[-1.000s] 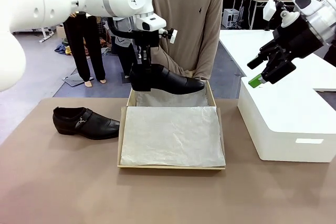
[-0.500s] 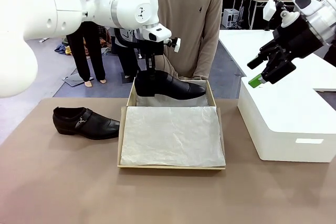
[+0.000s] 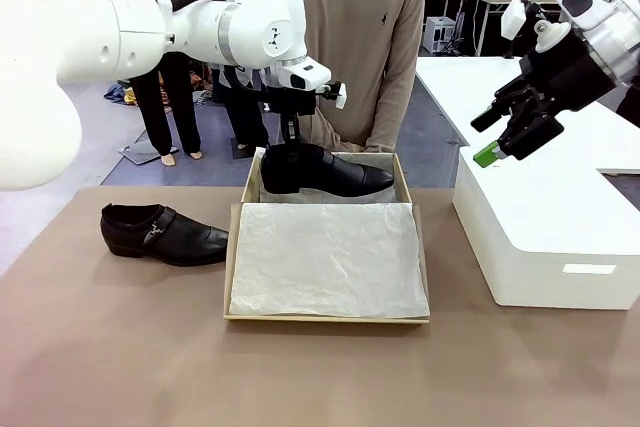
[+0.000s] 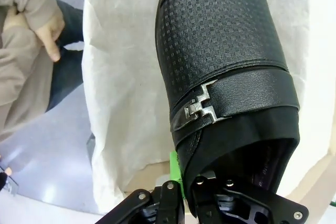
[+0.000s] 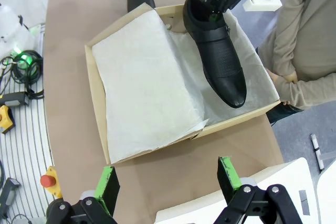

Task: Pack the shoes into the box.
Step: Place one shoe of the Shoes into the Shoes Box, then place the other shoe of the Shoes into the Shoes Box.

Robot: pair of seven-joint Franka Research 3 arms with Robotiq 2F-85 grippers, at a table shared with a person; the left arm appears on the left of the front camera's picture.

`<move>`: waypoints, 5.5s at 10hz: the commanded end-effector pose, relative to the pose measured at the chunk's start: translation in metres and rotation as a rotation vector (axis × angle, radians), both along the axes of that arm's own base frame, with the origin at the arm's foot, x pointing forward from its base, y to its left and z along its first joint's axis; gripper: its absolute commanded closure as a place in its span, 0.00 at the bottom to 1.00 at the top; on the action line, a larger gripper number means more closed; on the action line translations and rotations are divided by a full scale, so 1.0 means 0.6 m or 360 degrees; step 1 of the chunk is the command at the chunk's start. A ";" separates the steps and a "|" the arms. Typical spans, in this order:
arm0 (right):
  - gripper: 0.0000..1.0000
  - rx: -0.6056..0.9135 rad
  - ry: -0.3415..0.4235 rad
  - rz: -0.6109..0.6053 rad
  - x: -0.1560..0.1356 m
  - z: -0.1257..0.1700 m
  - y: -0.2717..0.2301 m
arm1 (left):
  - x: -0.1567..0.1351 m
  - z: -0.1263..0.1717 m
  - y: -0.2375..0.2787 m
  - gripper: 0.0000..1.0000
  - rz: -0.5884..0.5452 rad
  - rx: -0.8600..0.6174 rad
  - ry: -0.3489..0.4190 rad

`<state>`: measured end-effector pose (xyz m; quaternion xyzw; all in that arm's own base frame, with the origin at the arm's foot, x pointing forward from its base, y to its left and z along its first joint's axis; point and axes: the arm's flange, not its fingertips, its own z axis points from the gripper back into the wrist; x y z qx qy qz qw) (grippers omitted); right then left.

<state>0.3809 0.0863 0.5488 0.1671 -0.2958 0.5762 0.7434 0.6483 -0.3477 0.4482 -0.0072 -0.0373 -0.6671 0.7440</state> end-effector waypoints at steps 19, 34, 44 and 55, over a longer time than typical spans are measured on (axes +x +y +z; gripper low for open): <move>0.00 0.0038 -0.0021 0.0042 0.004 0.001 -0.001 | -0.024 0.111 0.032 0.00 0.0042 0.0066 0.0094; 0.00 0.0038 -0.0021 0.0042 0.004 0.001 -0.001 | -0.073 0.123 0.077 0.00 -0.0118 0.0076 -0.0006; 0.00 0.0038 -0.0021 0.0042 0.004 0.001 -0.001 | -0.134 0.145 0.364 0.00 -0.0282 0.0040 -0.0024; 0.00 0.0038 -0.0021 0.0042 0.004 0.001 -0.001 | -0.123 0.131 0.377 0.00 -0.0214 0.0017 0.0052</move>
